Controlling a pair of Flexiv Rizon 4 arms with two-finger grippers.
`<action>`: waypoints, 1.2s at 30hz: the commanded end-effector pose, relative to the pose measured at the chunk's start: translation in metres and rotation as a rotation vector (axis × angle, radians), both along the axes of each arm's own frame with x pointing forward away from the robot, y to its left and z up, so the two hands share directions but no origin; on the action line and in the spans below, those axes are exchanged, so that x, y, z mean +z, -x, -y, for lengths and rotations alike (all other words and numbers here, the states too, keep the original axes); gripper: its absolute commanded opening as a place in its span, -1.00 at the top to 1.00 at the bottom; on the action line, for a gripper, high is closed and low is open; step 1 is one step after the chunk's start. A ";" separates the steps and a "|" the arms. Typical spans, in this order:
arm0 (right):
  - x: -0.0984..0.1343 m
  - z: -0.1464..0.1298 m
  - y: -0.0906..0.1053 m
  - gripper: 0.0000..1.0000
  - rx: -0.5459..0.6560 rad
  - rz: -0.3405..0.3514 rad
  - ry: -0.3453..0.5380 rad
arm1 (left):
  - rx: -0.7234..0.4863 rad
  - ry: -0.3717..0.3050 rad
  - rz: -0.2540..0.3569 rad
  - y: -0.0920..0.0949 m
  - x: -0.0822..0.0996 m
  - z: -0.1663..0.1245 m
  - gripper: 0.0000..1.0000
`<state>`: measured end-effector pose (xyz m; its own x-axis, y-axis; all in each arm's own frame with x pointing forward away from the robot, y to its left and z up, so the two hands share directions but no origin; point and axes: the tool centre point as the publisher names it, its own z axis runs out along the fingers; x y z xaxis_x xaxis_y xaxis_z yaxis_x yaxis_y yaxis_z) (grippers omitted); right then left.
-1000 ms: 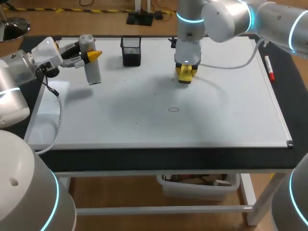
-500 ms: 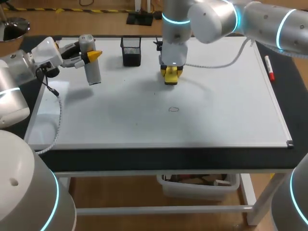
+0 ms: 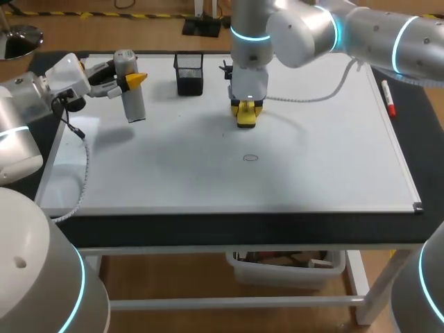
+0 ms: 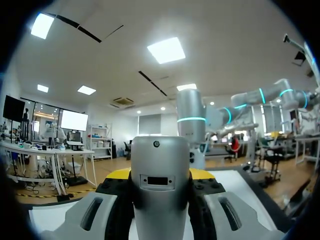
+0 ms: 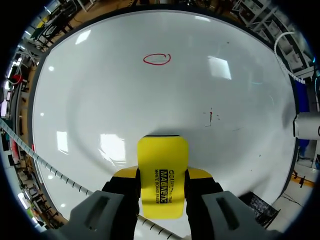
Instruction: Pick up the inspection probe, press it on each red-marked spot on the whiteboard one by one, put down the probe, pick up the eraser, and wipe off all the red marks.
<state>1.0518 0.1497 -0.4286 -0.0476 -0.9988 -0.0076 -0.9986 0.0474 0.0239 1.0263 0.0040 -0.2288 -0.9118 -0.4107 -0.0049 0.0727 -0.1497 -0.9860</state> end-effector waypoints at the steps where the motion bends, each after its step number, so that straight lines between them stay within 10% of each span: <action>1: -0.002 0.009 -0.003 1.00 -0.011 -0.007 -0.001 | 0.002 0.003 0.004 0.000 0.000 0.001 1.00; 36: 0.026 0.110 -0.010 1.00 -0.163 0.006 0.007 | 0.002 0.003 0.004 0.000 0.000 0.001 1.00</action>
